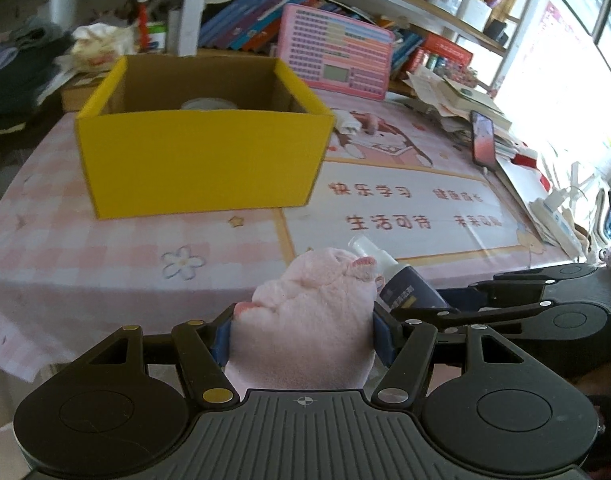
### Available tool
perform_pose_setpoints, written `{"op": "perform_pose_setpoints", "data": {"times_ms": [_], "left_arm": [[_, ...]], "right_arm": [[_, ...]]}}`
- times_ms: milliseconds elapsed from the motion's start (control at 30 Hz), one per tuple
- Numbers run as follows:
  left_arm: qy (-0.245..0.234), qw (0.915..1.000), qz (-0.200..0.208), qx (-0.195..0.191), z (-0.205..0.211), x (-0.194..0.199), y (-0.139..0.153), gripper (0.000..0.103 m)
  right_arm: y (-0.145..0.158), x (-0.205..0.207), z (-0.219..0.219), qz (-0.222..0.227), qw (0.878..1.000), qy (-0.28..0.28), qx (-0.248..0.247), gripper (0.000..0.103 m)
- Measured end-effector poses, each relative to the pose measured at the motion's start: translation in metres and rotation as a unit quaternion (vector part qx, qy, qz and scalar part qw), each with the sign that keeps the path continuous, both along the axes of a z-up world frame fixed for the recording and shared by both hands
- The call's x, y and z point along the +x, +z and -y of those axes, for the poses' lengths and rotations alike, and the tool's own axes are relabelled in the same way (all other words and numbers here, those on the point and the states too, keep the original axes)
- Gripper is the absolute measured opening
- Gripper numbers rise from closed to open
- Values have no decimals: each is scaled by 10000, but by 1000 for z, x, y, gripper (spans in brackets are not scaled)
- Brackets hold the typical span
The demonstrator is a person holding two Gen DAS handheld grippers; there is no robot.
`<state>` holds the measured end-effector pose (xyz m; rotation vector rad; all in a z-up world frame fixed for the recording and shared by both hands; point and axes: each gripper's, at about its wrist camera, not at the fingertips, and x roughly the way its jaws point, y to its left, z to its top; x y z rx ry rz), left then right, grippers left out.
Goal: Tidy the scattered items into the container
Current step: 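Carry the plush toy with the left tool while the right tool carries the spray bottle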
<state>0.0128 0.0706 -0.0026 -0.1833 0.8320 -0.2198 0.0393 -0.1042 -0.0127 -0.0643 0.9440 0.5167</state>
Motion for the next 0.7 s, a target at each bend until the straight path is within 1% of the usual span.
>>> {"op": "perform_pose_setpoints", "data": {"times_ms": [300, 533, 700], "left_arm": [[363, 9993, -35, 12, -29, -9, -1, 65], [589, 9982, 14, 84, -44, -14, 2, 65], [783, 9967, 122, 150, -53, -15, 9, 65]], "right_arm": [[-3, 0, -34, -22, 9990, 450, -46, 31], [0, 3, -54, 68, 9973, 725, 10, 31], [6, 8, -66, 191, 9954, 932, 69, 31]]}}
